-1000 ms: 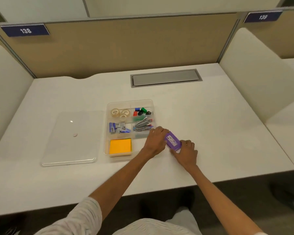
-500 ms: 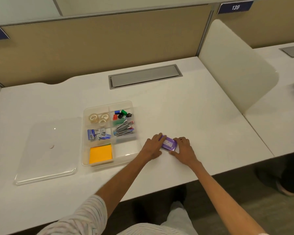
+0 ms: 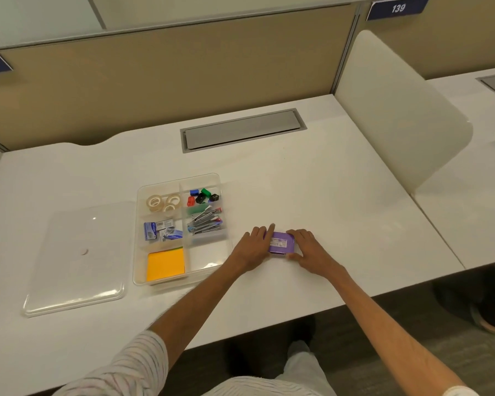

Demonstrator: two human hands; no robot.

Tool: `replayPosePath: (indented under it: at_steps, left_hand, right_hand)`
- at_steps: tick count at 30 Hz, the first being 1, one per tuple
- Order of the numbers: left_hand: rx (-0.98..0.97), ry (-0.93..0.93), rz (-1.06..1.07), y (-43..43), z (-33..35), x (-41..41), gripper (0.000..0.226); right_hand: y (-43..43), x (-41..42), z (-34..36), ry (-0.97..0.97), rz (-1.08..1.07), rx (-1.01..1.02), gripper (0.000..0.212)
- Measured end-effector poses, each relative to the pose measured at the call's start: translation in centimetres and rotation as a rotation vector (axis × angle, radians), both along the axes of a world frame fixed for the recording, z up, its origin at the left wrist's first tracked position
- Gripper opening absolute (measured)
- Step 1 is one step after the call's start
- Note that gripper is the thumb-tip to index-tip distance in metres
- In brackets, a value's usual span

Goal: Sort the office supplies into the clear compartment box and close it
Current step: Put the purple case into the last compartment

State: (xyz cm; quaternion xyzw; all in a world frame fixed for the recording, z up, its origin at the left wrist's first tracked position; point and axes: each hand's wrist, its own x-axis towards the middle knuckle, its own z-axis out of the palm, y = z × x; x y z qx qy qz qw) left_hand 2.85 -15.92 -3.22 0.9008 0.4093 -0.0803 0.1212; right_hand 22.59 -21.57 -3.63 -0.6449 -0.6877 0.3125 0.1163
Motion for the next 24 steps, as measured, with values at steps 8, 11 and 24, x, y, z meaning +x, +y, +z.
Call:
replayPosePath:
  at_steps: [8,11,24]
  left_hand:
    - [-0.009,-0.164,0.027,1.8,2.4,-3.2,0.074]
    - [-0.022,-0.240,0.096,2.2,3.3,-4.9,0.074]
    - [-0.056,-0.602,0.401,0.8,6.1,-15.3,0.076]
  right_hand:
    - [1.8,-1.4,1.3,0.081,0.020,0.063,0.064]
    - [2.7,-3.0,2.0,0.141,0.011,0.089,0.065]
    - [5.1,-11.4,4.7,0.373,0.040,0.159,0.065]
